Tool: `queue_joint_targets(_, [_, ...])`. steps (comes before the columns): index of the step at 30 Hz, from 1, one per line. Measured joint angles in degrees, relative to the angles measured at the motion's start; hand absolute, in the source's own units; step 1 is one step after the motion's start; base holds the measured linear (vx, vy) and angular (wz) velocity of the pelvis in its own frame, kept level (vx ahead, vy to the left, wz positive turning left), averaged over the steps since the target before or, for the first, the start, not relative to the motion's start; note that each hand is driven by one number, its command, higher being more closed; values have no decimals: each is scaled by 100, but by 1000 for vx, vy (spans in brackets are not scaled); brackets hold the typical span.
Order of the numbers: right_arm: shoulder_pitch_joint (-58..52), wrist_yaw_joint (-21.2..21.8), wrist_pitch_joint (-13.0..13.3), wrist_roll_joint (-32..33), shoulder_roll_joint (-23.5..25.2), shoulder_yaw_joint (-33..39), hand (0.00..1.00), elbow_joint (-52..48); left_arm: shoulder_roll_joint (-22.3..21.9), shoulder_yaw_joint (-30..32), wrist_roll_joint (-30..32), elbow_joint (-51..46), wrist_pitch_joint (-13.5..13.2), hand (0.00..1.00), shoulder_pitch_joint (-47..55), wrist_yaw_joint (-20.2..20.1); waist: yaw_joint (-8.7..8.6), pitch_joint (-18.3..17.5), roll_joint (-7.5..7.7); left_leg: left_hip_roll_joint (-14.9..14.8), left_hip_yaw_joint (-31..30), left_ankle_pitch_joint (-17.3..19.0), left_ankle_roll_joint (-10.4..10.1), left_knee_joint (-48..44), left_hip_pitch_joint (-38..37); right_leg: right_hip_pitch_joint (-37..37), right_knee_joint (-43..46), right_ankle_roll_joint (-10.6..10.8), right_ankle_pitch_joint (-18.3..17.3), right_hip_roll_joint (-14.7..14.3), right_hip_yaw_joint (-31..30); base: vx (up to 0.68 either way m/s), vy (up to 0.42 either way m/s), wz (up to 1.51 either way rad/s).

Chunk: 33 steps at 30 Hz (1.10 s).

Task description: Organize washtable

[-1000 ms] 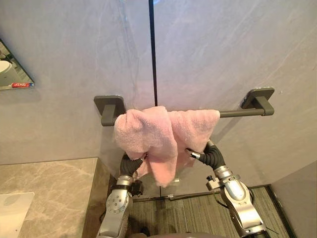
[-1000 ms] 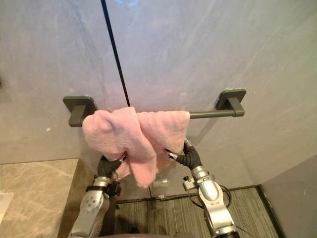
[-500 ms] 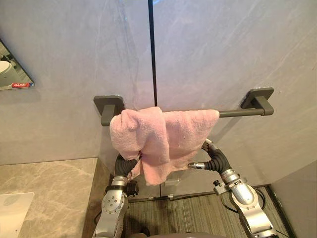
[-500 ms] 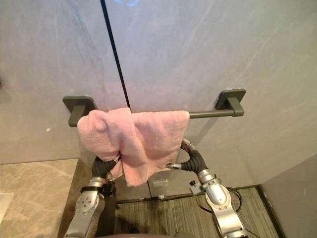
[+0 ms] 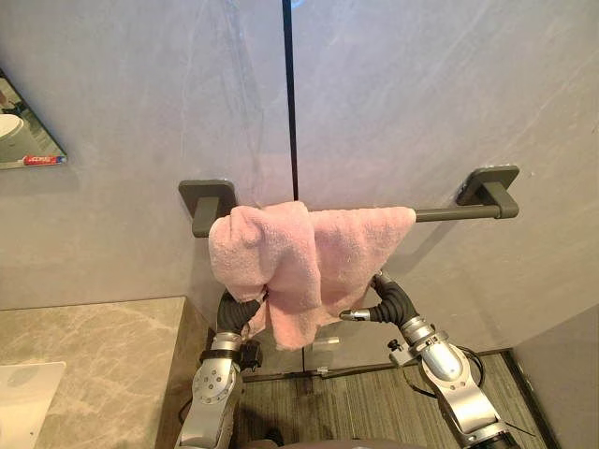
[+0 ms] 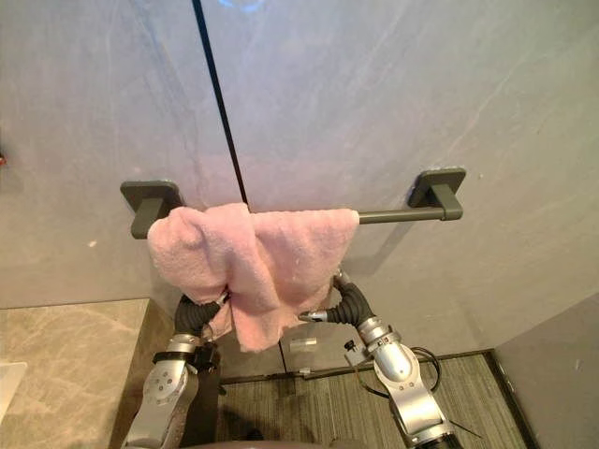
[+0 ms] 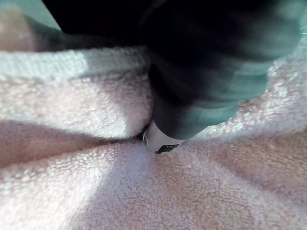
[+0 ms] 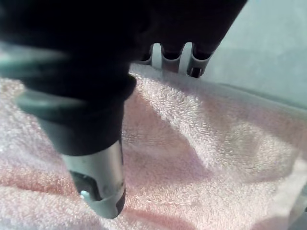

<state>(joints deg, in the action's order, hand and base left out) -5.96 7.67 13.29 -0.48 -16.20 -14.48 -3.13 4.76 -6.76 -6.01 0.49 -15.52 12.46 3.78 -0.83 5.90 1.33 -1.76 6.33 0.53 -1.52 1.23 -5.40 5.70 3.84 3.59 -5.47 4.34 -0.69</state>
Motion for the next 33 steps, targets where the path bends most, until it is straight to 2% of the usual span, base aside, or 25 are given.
queue_joint_targets(3, [56, -2, 0, 0, 8, -26, 0, 5, 0, -2, -1, 0, 0, 100, 0, 0, 2, -2, -2, 2, -17, -3, 1, 0, 9, 0, 0, 0, 0, 2, 18, 0, 0, 3])
queue_joint_targets(4, [104, -10, 0, 0, 4, -54, 100, 17, 0, -2, -3, 2, 0, 100, 0, 1, -2, -6, -8, 4, -26, -5, 0, 0, 13, 0, 0, 0, 0, 3, 27, 0, 0, 3])
queue_joint_targets(19, [453, -150, -3, 2, 190, -234, 100, 397, 59, -285, -4, 152, -2, 100, -2, 5, 3, -22, 6, -6, -79, -43, -7, -2, 59, -12, -6, -7, 4, -4, 65, 0, 0, 2])
queue_joint_targets(33, [453, -146, -3, -3, 390, -220, 100, 394, 45, -416, 1, 231, -7, 100, -24, -73, 2, -79, 98, -1, -67, -89, -11, 91, 53, -67, 4, -10, 6, -8, 61, 0, 0, 0])
